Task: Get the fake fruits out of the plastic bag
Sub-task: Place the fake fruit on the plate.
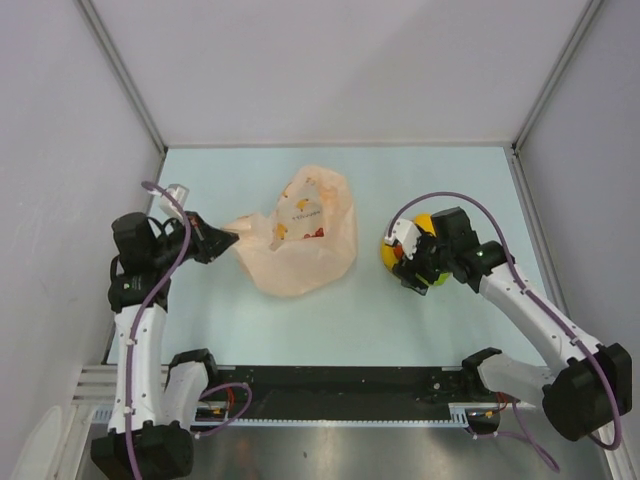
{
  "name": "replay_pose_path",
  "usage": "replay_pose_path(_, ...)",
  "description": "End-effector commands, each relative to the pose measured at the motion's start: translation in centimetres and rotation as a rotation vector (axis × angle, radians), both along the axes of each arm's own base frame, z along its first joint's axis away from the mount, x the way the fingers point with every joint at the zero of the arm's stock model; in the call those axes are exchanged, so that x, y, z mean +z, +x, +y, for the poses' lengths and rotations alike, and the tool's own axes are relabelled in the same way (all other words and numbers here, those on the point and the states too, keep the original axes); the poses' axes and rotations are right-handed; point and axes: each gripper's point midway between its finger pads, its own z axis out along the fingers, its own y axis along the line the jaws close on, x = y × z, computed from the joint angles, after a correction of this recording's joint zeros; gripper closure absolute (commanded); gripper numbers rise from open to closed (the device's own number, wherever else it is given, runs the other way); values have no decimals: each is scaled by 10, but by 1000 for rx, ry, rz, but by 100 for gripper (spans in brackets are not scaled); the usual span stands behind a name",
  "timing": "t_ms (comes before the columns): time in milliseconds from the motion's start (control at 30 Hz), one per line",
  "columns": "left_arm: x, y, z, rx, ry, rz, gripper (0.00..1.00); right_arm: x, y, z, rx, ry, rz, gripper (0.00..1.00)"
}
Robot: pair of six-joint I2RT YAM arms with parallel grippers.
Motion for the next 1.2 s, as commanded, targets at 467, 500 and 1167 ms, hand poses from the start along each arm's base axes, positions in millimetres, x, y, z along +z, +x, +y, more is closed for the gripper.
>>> replay_pose_path(467,-1,12,23,84,3,14,100,-42,38,-2,-20,-31,-103,62)
replay_pose_path(500,-2,11,23,85,1,14,100,-42,40,-4,-26,-39,-107,62)
replay_pose_path(1167,-14,7,22,82,1,41,100,-61,47,-16,-28,-115,-124,50)
